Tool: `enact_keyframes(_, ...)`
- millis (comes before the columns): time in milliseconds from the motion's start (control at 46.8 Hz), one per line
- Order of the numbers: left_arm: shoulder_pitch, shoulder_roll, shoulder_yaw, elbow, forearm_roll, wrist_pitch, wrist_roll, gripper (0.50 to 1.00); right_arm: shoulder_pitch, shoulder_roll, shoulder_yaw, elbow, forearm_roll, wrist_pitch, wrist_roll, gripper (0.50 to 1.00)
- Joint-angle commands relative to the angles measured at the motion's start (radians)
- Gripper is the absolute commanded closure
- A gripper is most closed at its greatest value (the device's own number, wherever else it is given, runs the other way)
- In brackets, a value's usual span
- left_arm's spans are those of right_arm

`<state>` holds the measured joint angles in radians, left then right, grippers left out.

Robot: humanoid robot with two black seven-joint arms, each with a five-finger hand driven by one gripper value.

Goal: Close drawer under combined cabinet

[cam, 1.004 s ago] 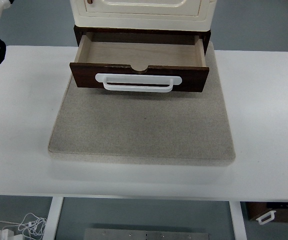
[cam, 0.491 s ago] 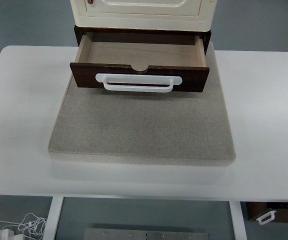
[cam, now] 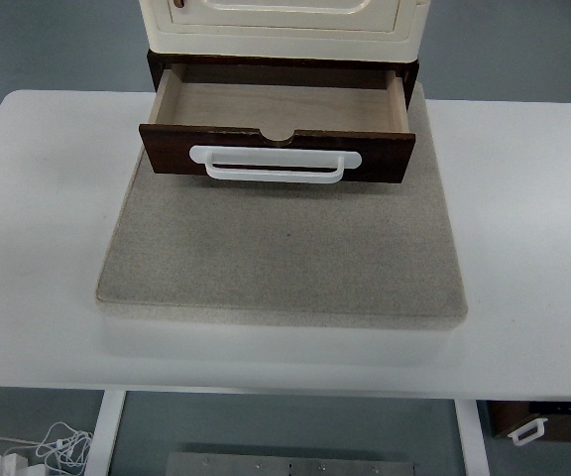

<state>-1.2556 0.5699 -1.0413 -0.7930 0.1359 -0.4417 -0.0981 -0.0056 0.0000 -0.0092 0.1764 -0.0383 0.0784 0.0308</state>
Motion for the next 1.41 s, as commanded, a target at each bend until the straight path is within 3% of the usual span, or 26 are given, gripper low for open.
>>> enact_keyframes(0, 0.001, -0.001, 0.000, -0.049, 0.016, -0.002, 0.000, 0.501, 0.001, 0.000, 0.000, 0.000, 0.000, 0.000, 0.000, 0.548)
enact_keyframes(342, 0.008, -0.013, 0.003, -0.262, 0.163, -0.002, 0.001, 0.501, -0.001, 0.000, 0.000, 0.000, 0.000, 0.000, 0.000, 0.548)
enact_keyframes(791, -0.021, -0.016, 0.202, -0.558, 0.283, 0.012, 0.020, 0.504, -0.001, 0.000, 0.000, 0.000, 0.000, 0.000, 0.000, 0.548)
enact_keyframes(919, -0.045, -0.018, 0.260, -0.600, 0.314, 0.017, 0.046, 0.501, -0.001, 0.000, 0.000, 0.000, 0.000, 0.001, 0.000, 0.548)
enact_keyframes(1132, -0.061, -0.034, 0.349, -0.655, 0.317, 0.018, 0.144, 0.501, 0.001, 0.000, 0.000, 0.000, 0.000, 0.000, 0.000, 0.548)
enact_keyframes(1389, -0.058, -0.090, 0.475, -0.693, 0.352, 0.020, 0.149, 0.501, 0.001, 0.000, 0.000, 0.000, 0.000, 0.000, 0.000, 0.548)
